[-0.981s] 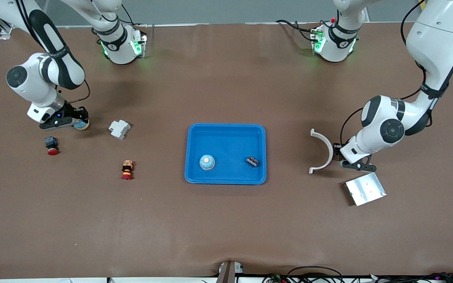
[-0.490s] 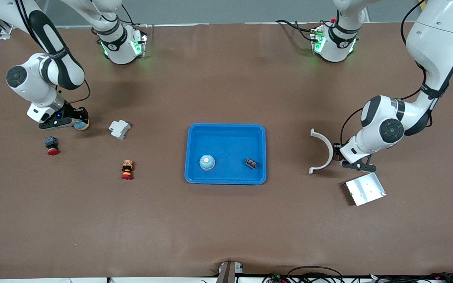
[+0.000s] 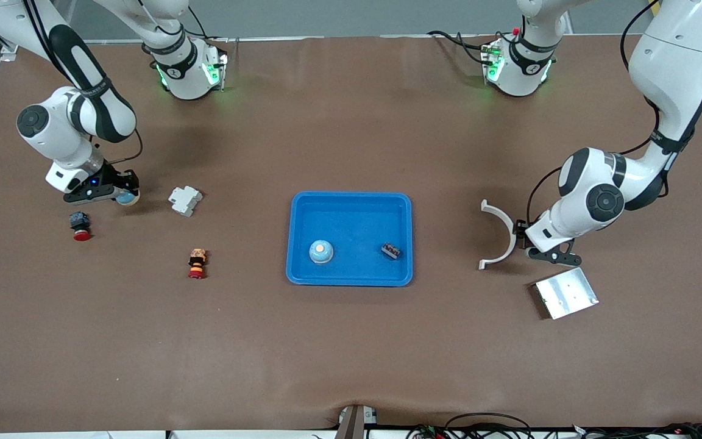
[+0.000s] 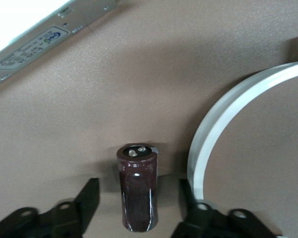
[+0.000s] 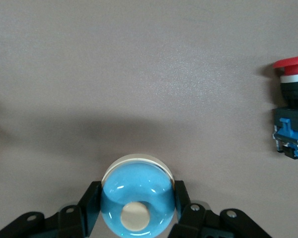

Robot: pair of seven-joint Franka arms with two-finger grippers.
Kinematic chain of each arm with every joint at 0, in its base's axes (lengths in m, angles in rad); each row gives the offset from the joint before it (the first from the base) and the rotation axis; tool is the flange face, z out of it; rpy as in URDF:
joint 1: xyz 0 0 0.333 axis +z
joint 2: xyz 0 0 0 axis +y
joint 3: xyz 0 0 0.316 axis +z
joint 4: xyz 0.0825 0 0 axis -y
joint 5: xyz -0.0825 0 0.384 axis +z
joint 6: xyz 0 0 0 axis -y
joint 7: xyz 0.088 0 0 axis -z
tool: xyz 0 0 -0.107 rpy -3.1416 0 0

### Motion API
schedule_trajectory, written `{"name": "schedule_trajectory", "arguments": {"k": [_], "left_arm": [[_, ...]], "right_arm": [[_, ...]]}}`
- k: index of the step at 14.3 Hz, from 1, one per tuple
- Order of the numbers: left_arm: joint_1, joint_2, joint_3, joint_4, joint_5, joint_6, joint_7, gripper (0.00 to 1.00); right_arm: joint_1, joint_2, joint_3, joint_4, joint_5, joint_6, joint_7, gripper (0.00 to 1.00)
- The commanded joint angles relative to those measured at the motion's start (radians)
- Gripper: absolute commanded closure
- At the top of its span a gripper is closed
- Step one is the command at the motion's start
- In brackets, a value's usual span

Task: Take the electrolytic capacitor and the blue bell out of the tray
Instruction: 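Set the capacitor beside the white arc while the right gripper sets the bell down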

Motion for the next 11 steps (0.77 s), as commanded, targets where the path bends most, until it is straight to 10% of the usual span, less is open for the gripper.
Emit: {"name": "schedule_trajectory", "arguments": {"k": [1, 7, 11], "left_arm": [[0.019, -0.001, -0.015, -0.011, 0.031, 0.013, -0.010, 0.05], [0.019, -0.001, -0.015, -0.011, 0.034, 0.013, -0.009, 0.00], [0.016, -0.017, -0.016, 0.006, 0.032, -0.016, -0.010, 0.00]], "right_arm": [[-0.018, 0.010, 0.018, -0.003, 0.017, 0.014, -0.022, 0.00], [-0.016, -0.007, 0.087, 0.007, 0.021, 0.000, -0.009, 0.00], [-0.010, -0.008, 0.180, 0.027, 0.177, -0.031, 0.005, 0.00]]}}
